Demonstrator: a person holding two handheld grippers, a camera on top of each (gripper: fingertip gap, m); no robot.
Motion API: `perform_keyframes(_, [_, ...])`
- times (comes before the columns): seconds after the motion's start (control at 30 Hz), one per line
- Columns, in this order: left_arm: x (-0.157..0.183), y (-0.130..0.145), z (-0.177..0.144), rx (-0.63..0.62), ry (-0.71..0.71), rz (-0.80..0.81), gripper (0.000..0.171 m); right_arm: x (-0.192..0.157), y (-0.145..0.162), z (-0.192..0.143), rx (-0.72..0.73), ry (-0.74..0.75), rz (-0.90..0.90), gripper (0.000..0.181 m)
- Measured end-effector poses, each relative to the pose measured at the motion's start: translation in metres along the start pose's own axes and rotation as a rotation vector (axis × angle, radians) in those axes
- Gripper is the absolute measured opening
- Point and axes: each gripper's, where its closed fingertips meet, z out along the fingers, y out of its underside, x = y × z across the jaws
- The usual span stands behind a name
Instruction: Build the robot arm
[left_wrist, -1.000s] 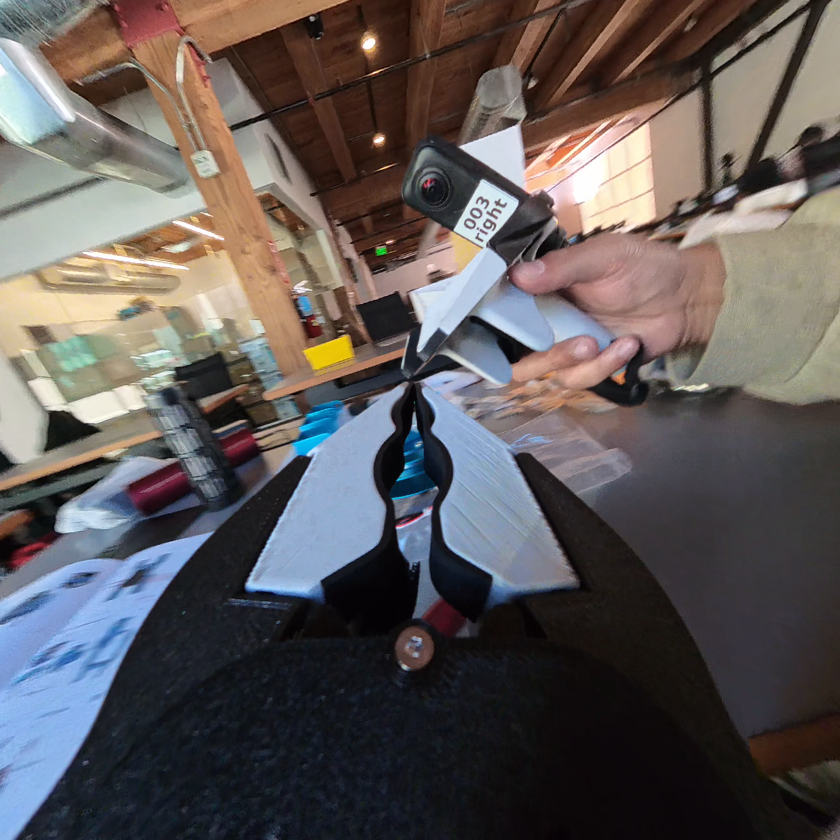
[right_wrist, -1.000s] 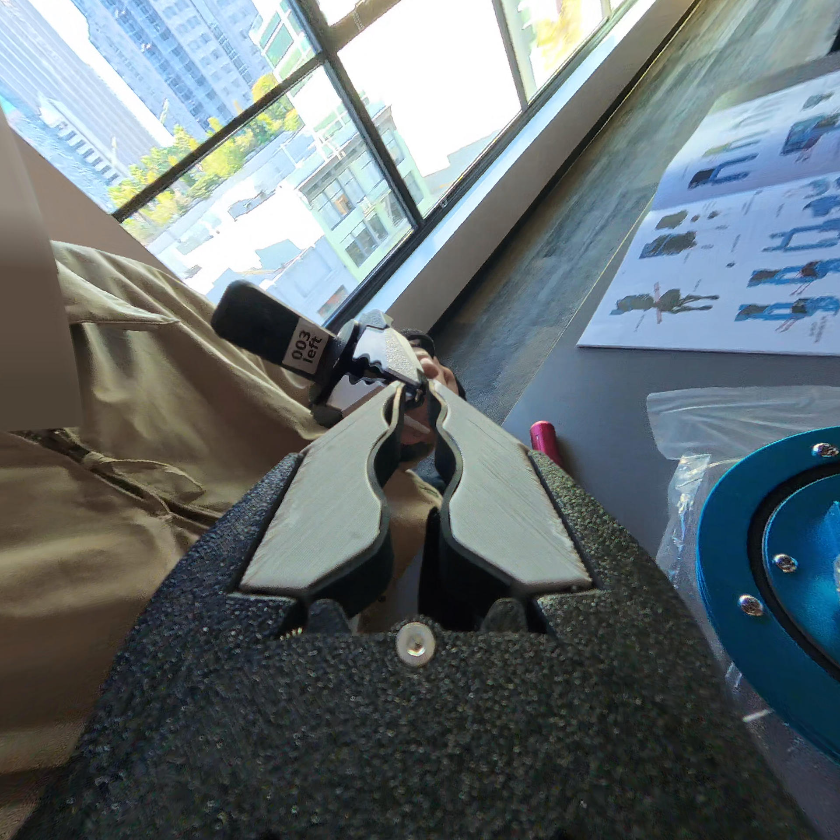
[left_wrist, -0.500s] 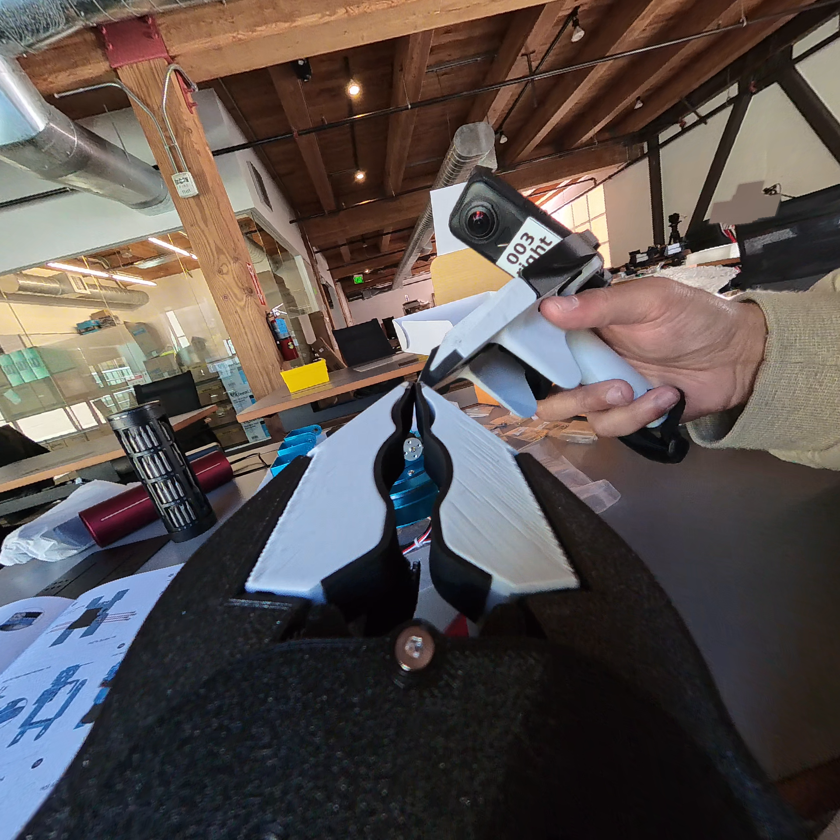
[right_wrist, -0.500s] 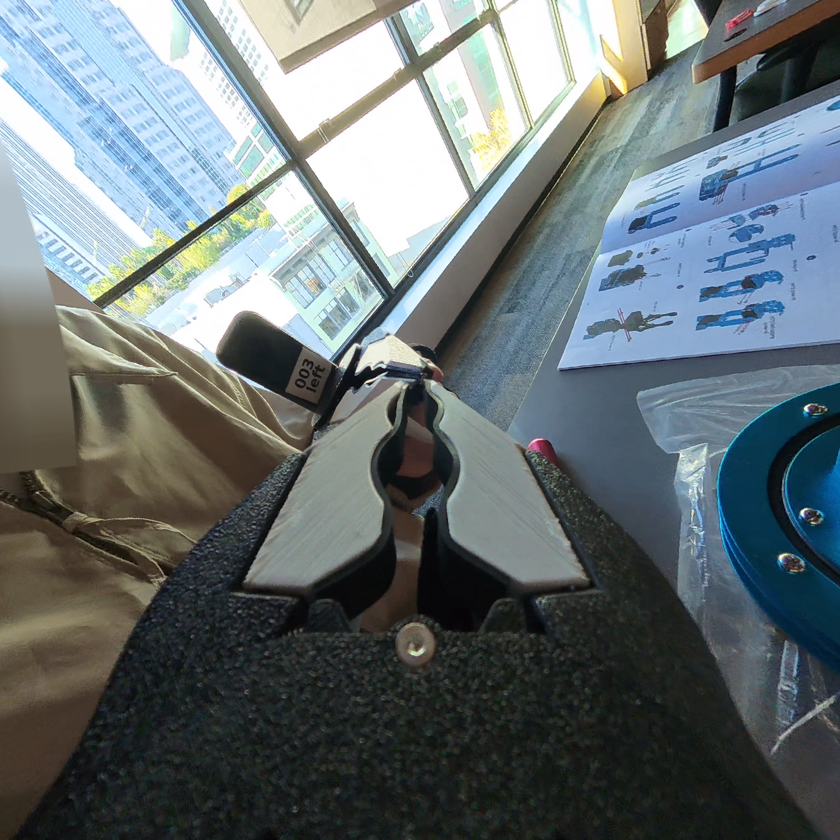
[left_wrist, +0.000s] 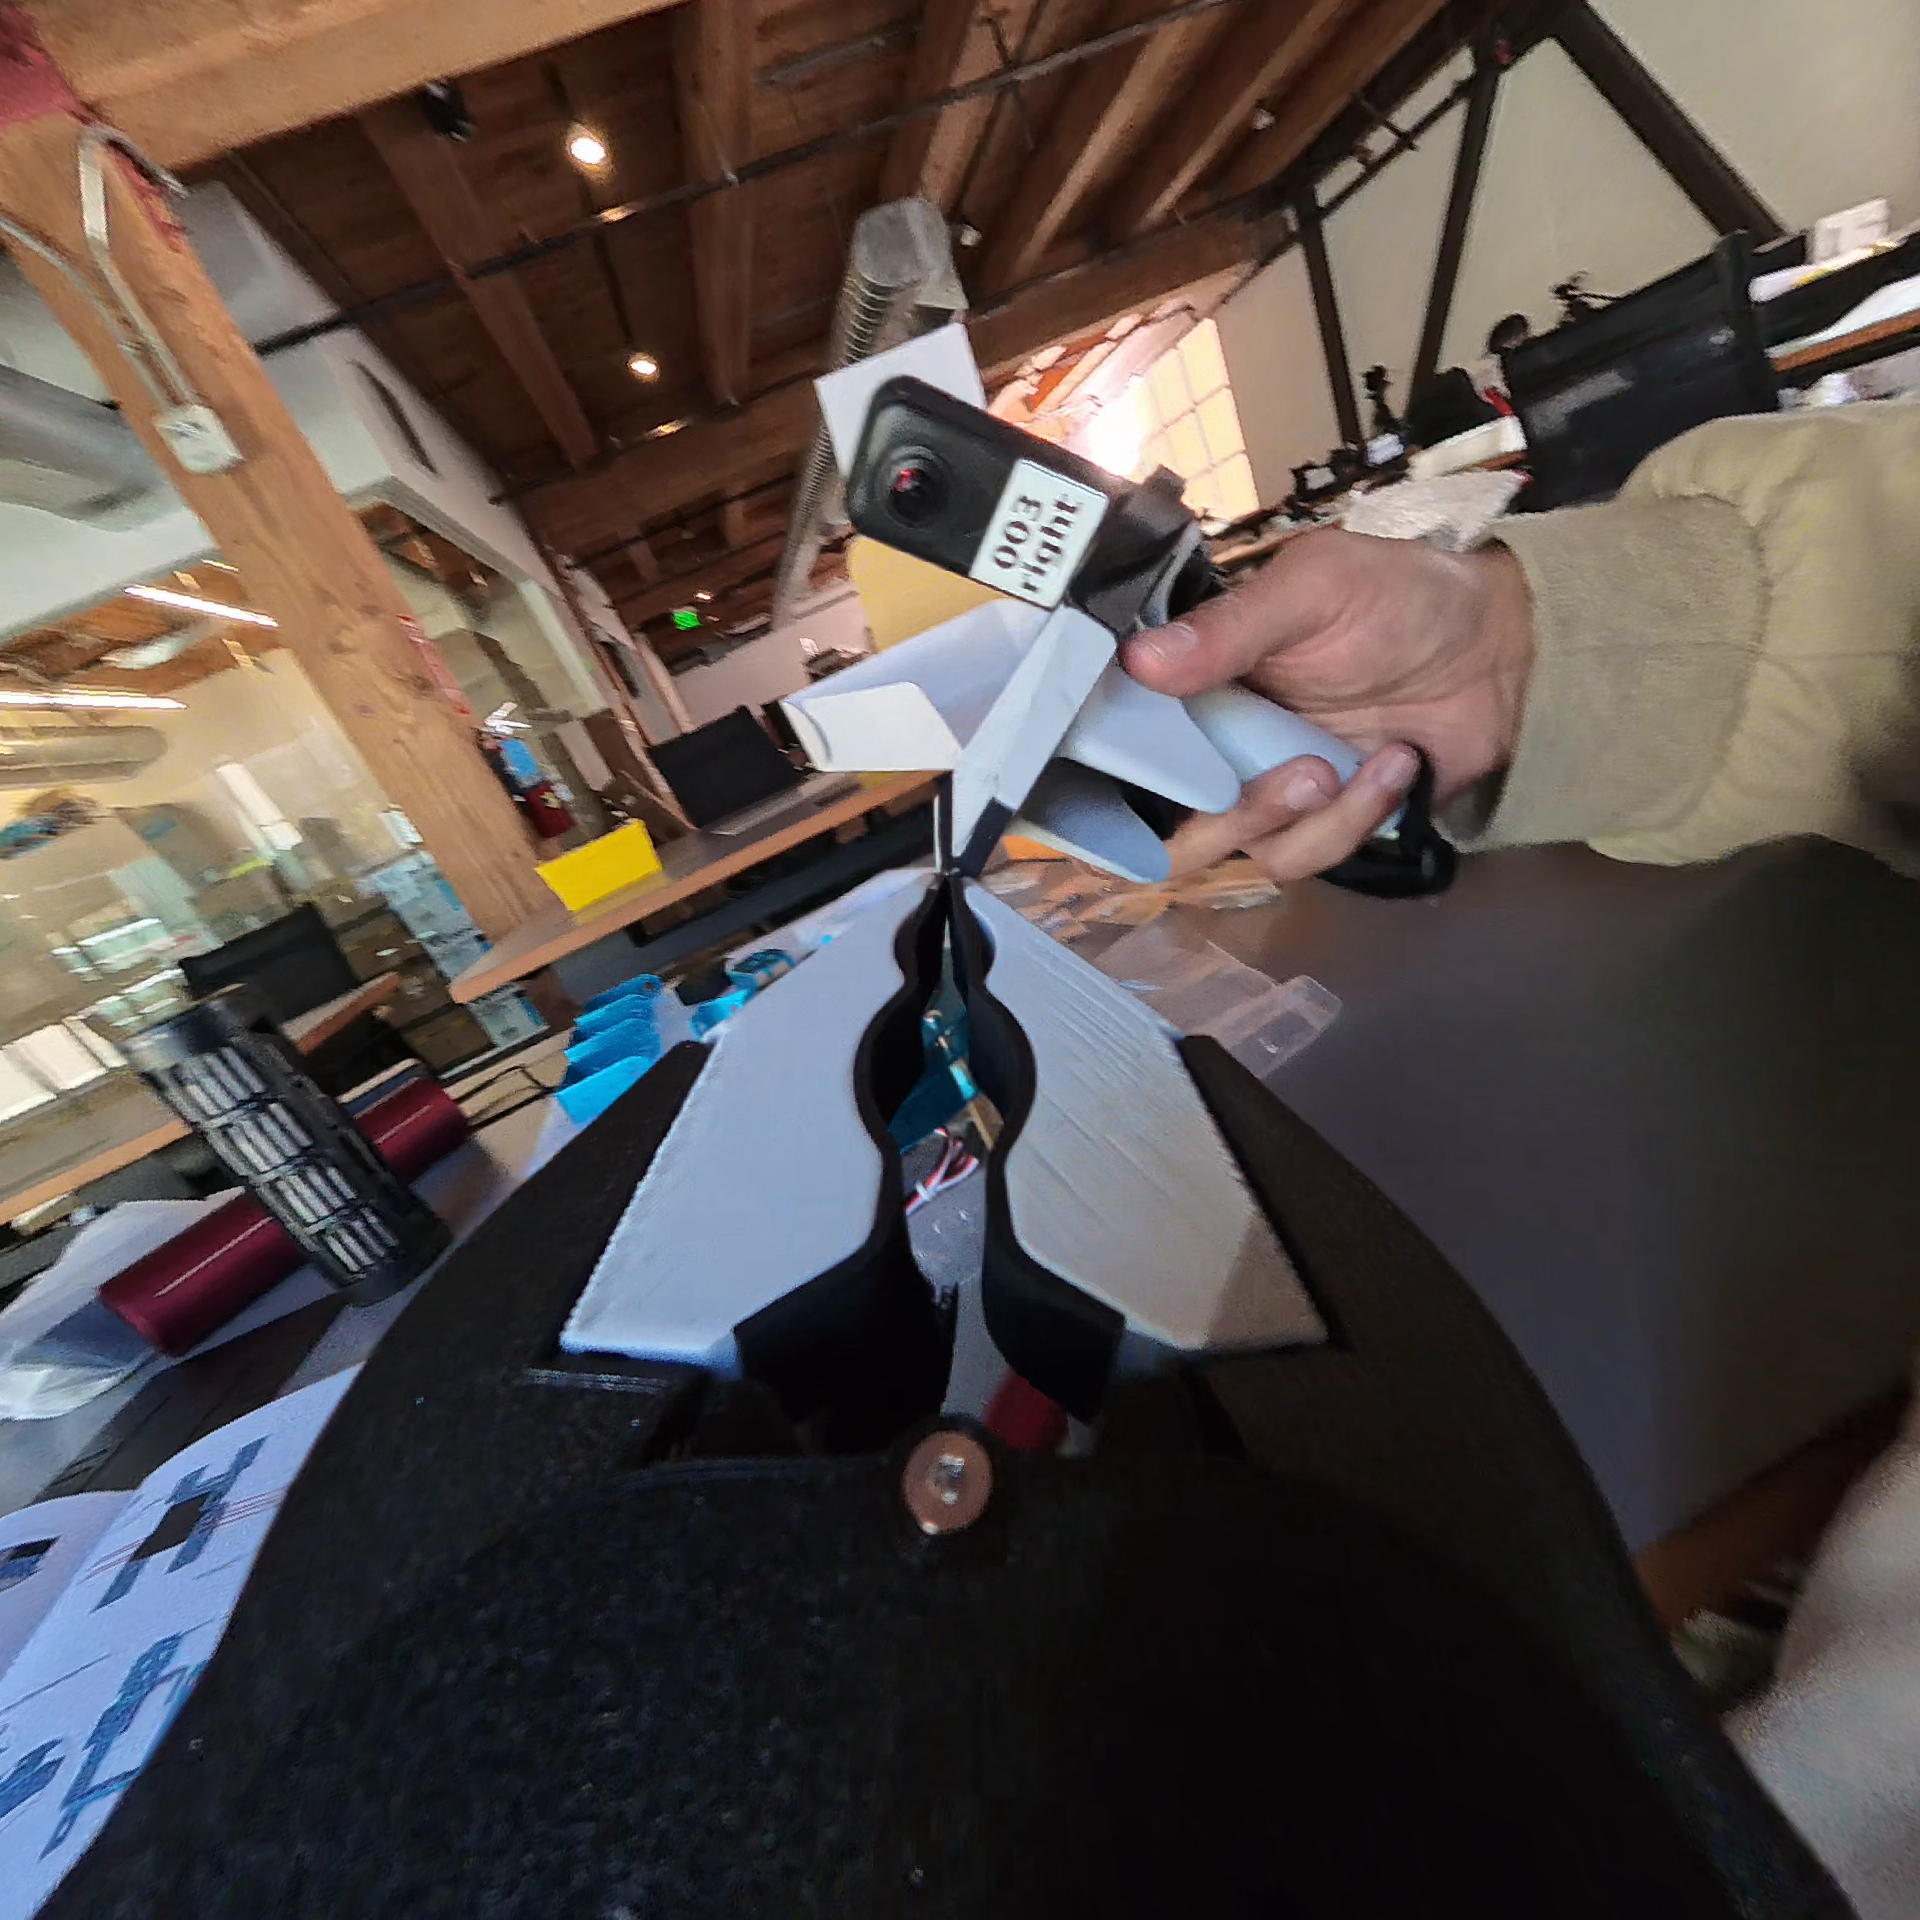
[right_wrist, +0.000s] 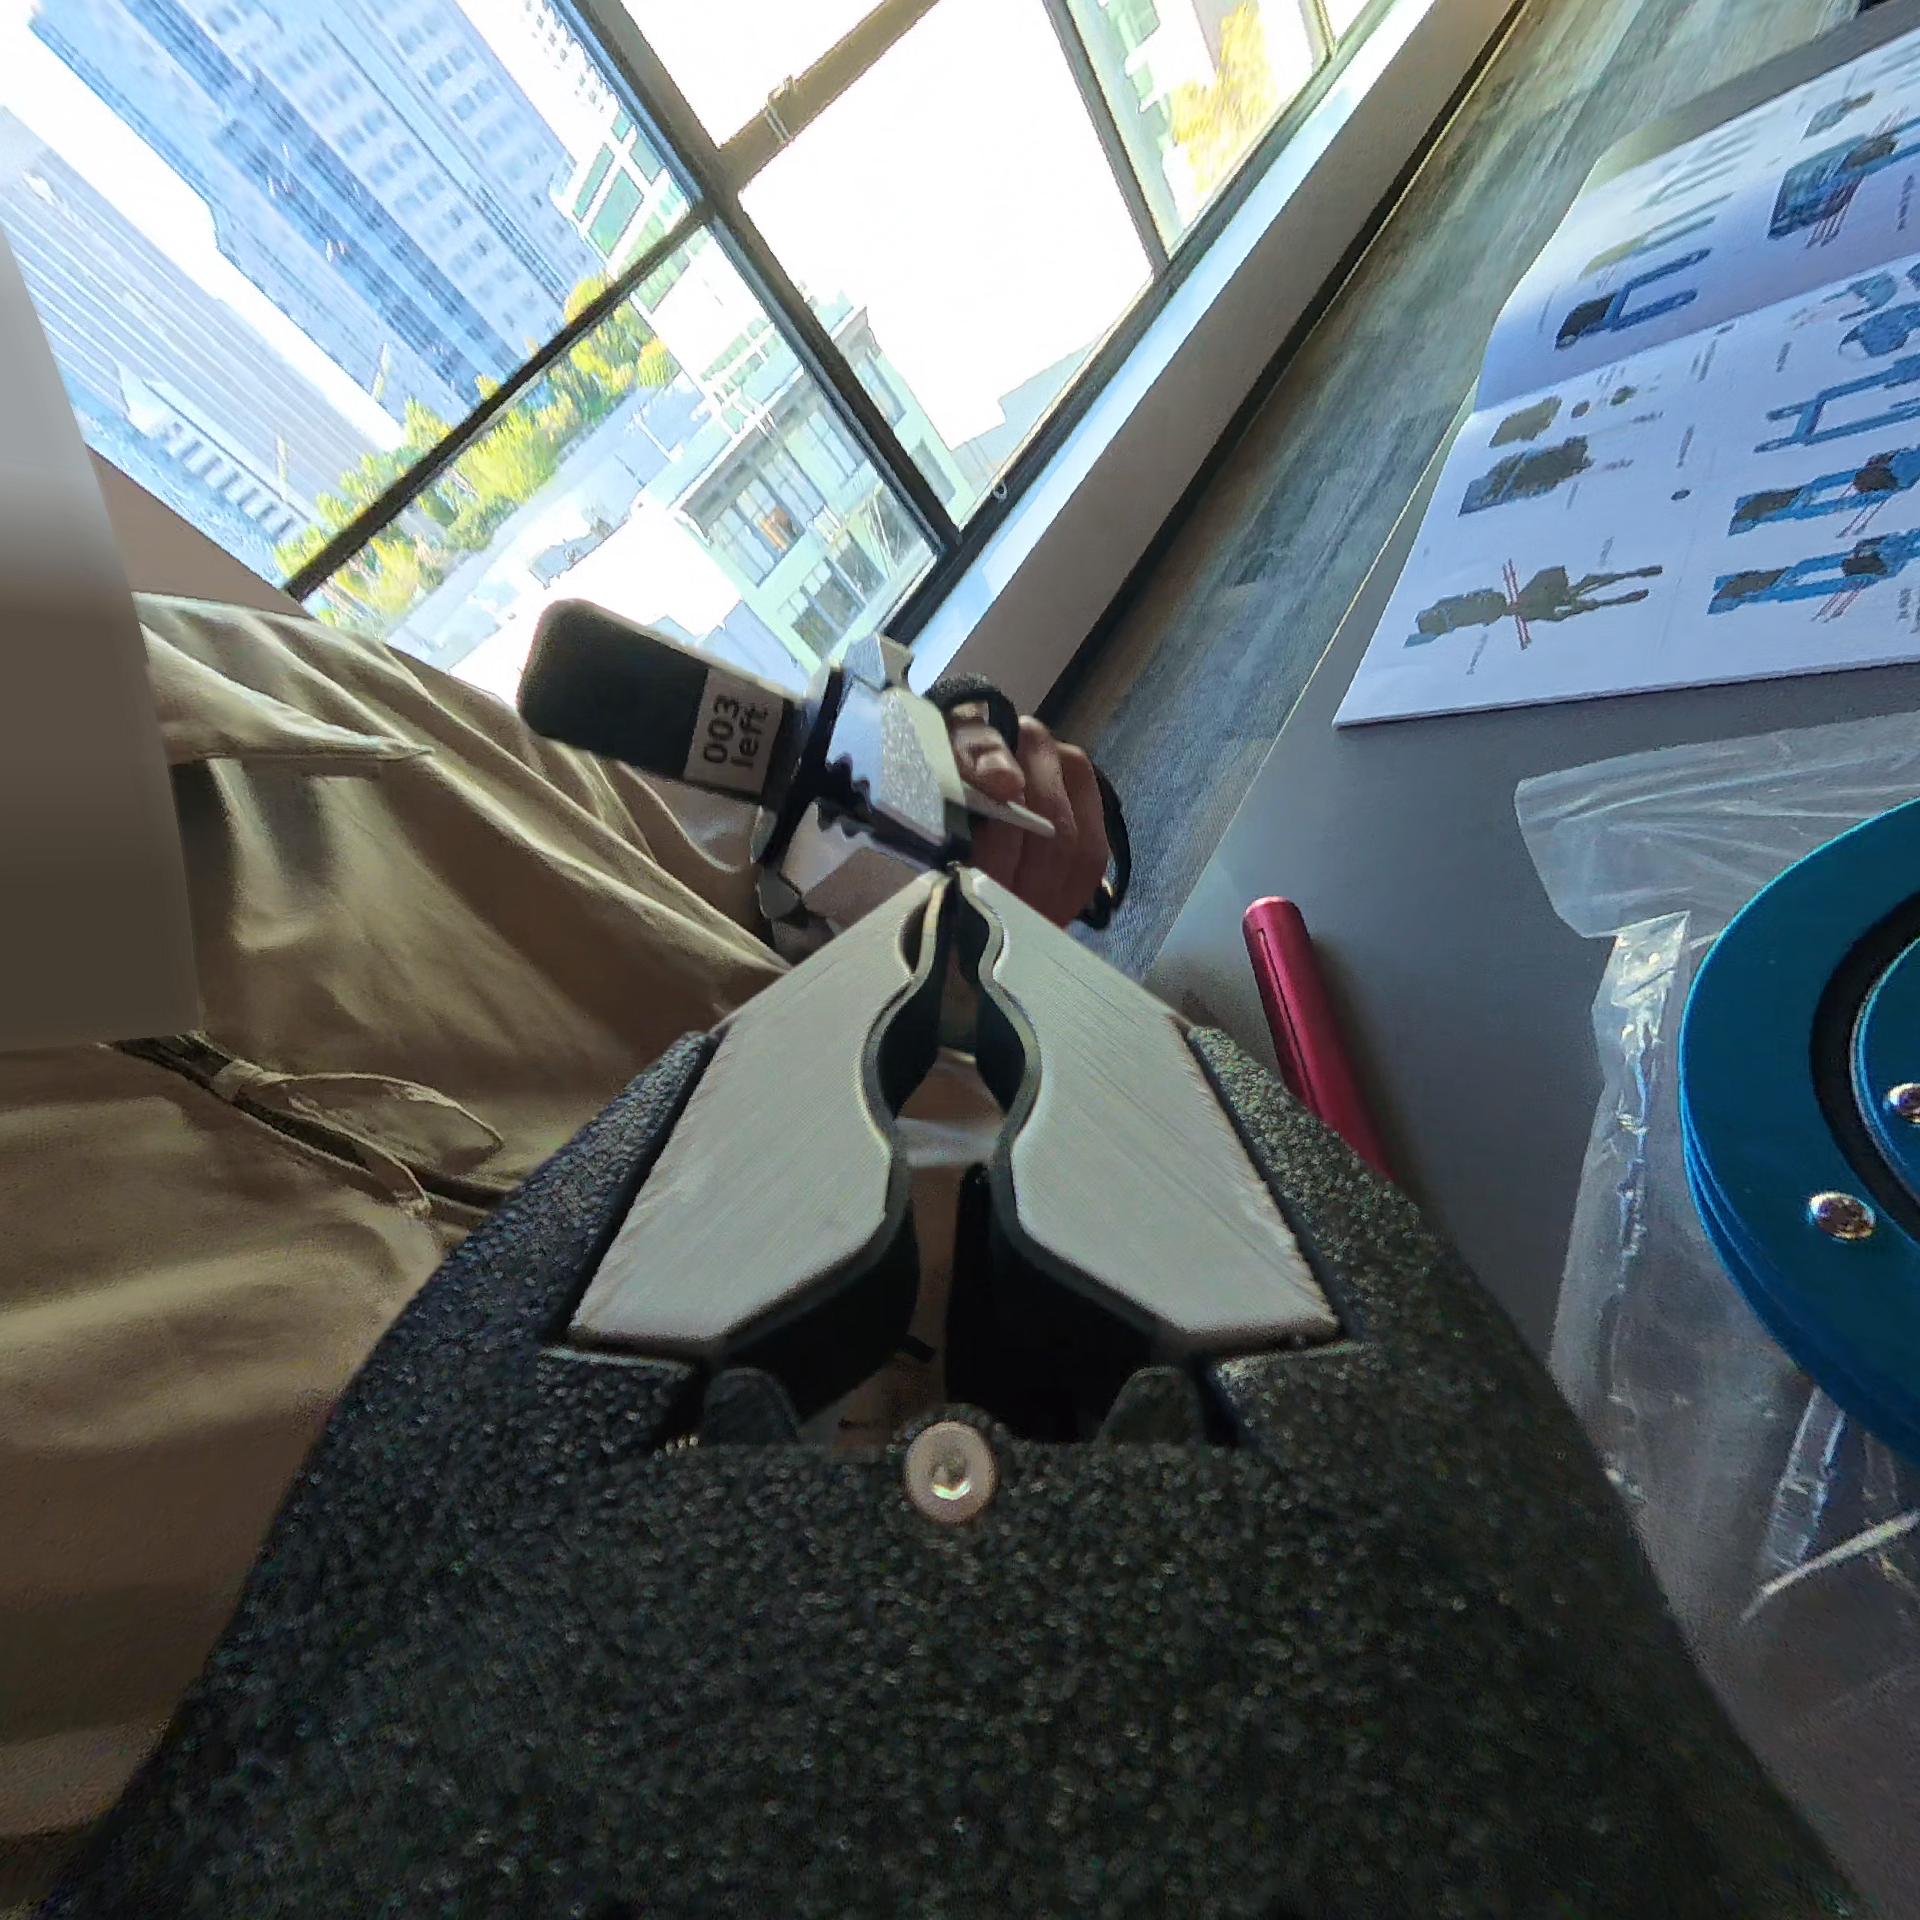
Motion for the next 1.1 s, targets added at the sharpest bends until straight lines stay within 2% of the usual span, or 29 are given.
perform_keyframes(0.2, [0.015, -0.001, -0.010, -0.066, 0.289, -0.064, 0.009, -0.006, 0.013, -0.004, -0.179, -0.036, -0.053, 0.000])
perform_keyframes(0.33, [0.020, -0.004, -0.012, -0.100, 0.400, -0.063, 0.009, -0.014, 0.017, -0.004, -0.244, -0.074, -0.090, 0.000])
perform_keyframes(0.5, [0.024, -0.006, -0.009, -0.110, 0.434, -0.022, 0.007, -0.020, 0.019, -0.001, -0.255, -0.107, -0.098, 0.000])
perform_keyframes(0.77, [0.028, -0.006, -0.009, -0.091, 0.423, -0.040, 0.001, -0.018, 0.020, -0.001, -0.249, -0.122, -0.085, 0.000])
perform_keyframes(1.1, [0.032, -0.005, -0.012, -0.096, 0.448, -0.060, 0.002, -0.021, 0.023, 0.000, -0.264, -0.157, -0.089, 0.000])
